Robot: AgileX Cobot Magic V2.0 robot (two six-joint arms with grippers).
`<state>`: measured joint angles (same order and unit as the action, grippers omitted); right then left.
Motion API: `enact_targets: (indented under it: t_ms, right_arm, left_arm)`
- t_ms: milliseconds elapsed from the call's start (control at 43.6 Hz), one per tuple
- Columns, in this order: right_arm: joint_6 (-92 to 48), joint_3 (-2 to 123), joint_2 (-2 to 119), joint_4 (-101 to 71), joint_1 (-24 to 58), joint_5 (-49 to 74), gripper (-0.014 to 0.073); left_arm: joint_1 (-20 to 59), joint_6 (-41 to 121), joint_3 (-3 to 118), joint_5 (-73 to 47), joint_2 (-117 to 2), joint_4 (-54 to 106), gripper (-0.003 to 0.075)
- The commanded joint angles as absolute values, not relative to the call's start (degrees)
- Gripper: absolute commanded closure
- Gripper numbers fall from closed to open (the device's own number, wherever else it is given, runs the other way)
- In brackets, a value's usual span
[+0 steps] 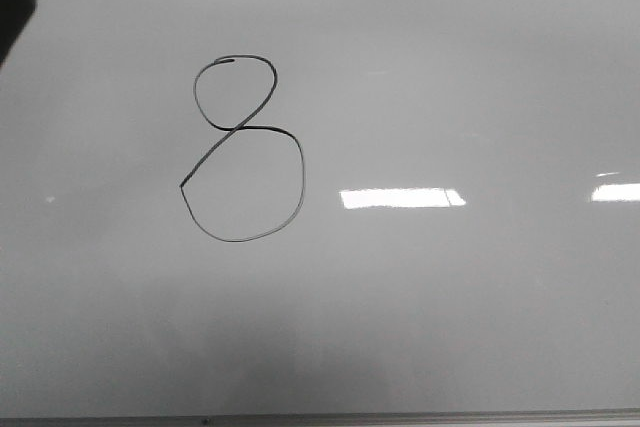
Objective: Write number 8 on whiteboard
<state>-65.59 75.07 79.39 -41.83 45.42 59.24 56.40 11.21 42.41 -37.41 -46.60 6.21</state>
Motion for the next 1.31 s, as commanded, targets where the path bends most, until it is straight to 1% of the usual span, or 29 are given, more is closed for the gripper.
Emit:
enact_targets:
  t_ms: [0,138,551,620,757,826,872,895,918,987,1010,1102,1125,1170,1285]
  right_arm:
    - [-65.60,76.66,78.06,-44.29,45.59,57.20,0.0654]
    - [-65.60,76.66,78.19,-43.68,45.59,57.20,0.0654]
    - [-65.60,76.66,78.19,-41.34,45.59,57.38,0.0654]
    - [-65.60,76.66,78.19,-41.34,45.59,57.38,0.0654]
    - [-65.60,76.66,78.19,-41.49,45.59,57.38,0.0637]
    - [-65.55,76.66,78.19,-42.21,45.59,57.24,0.0562]
    - [-65.55,76.66,78.19,-42.72,45.59,56.89,0.0454]
    - [-65.34,76.66,78.19,-42.91,45.59,56.66,0.0421]
    - [-65.03,76.66,78.19,-43.27,45.59,56.33,0.0351]
    - [-63.16,76.92,78.14,-43.98,45.53,55.49,0.0188]
    - [-62.55,76.93,78.05,-44.21,45.53,55.06,0.0123]
    - [-60.77,76.93,77.30,-44.23,45.40,52.45,-0.0030]
    - [-60.66,76.93,76.96,-44.22,45.25,51.91,-0.0051]
    - [-60.59,76.93,76.12,-44.22,44.67,50.63,-0.0066]
    - [-58.97,76.87,72.30,-44.22,41.18,49.73,-0.0028]
  left_arm:
    - [56.74,11.28,44.61,-32.74,-46.32,6.54,0.0405]
    - [56.74,11.28,44.61,-33.77,-46.32,6.54,0.0499]
    - [56.74,11.28,44.61,-35.44,-46.32,6.54,0.0717]
    - [56.74,11.28,44.61,-35.47,-46.32,6.54,0.0741]
    - [56.74,11.40,44.61,-35.56,-46.32,6.54,0.0741]
    - [56.74,11.40,44.61,-35.56,-46.32,6.54,0.0741]
    - [56.74,11.40,44.61,-35.56,-46.32,6.54,0.0741]
    - [56.74,11.40,44.61,-35.56,-46.32,6.54,0.0741]
    - [56.74,11.40,44.61,-35.56,-46.32,6.54,0.0741]
    - [56.74,11.40,44.61,-35.56,-46.32,6.54,0.0741]
    - [56.74,11.40,44.61,-35.56,-46.32,6.54,0.0741]
    - [56.74,11.40,44.61,-35.79,-47.01,6.54,0.0741]
    - [56.61,11.40,44.61,-36.05,-47.32,6.43,0.0741]
    - [56.50,11.40,44.61,-36.18,-47.77,6.09,0.0741]
    - [56.18,10.64,44.61,-36.18,-49.94,5.44,0.0741]
